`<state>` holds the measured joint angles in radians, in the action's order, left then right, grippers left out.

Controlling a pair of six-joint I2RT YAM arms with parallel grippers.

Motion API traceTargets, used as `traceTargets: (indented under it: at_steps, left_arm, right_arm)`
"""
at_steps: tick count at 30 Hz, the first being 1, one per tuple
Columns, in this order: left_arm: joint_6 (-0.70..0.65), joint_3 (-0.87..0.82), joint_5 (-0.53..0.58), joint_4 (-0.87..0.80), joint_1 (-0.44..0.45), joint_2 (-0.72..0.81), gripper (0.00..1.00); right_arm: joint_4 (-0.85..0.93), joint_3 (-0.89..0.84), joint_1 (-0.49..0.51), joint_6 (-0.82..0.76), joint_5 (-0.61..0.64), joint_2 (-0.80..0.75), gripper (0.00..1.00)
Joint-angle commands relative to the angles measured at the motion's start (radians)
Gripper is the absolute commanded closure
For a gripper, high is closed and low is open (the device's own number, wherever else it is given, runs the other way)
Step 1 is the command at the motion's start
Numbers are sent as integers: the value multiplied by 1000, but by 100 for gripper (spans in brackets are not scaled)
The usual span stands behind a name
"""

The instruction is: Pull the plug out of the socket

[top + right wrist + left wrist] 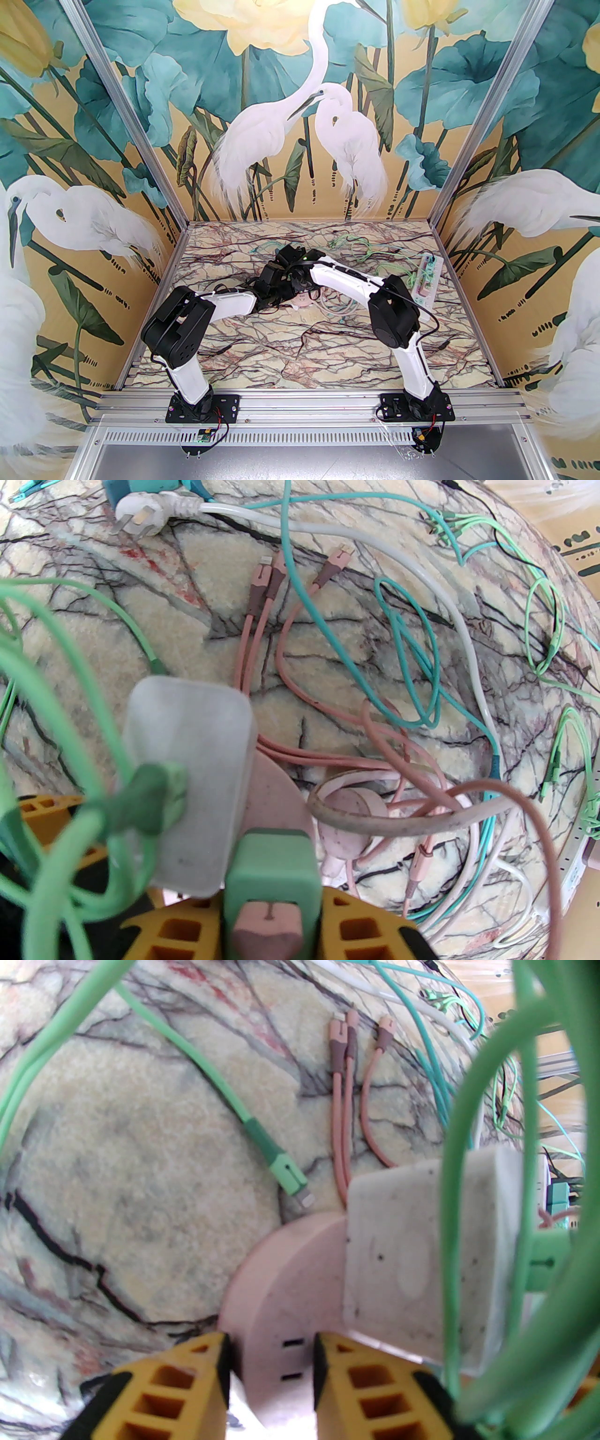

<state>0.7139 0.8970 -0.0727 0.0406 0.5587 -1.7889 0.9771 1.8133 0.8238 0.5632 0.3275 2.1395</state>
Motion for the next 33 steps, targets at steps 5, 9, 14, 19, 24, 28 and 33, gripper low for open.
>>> traceTargets:
  at_steps: [5,9,14,19,24,28,33]
  left_arm:
    - [-24,-56,-6,-232,35,-116,66]
    - [-24,-57,-4,-232,35,-115,66]
    - [-24,-55,1,-235,35,-115,66]
    - [-24,-55,1,-238,35,-115,66]
    - [-24,-53,1,-240,34,-117,66]
    - [-24,-53,1,-240,33,-119,66]
    - [-25,-54,0,-240,35,-114,66]
  right_arm:
    - [-97,12,39,-21,-95,-56,72]
    - [-107,-12,19,-19,-114,-84,72]
    - [-140,-69,-16,-12,-150,-137,72]
    - [-143,-99,-44,-18,-145,-185,72]
    - [-144,-122,-62,-24,-146,-225,72]
    - [-167,-153,-81,-20,-182,-254,72]
    - [-172,-159,-82,-25,-166,-275,72]
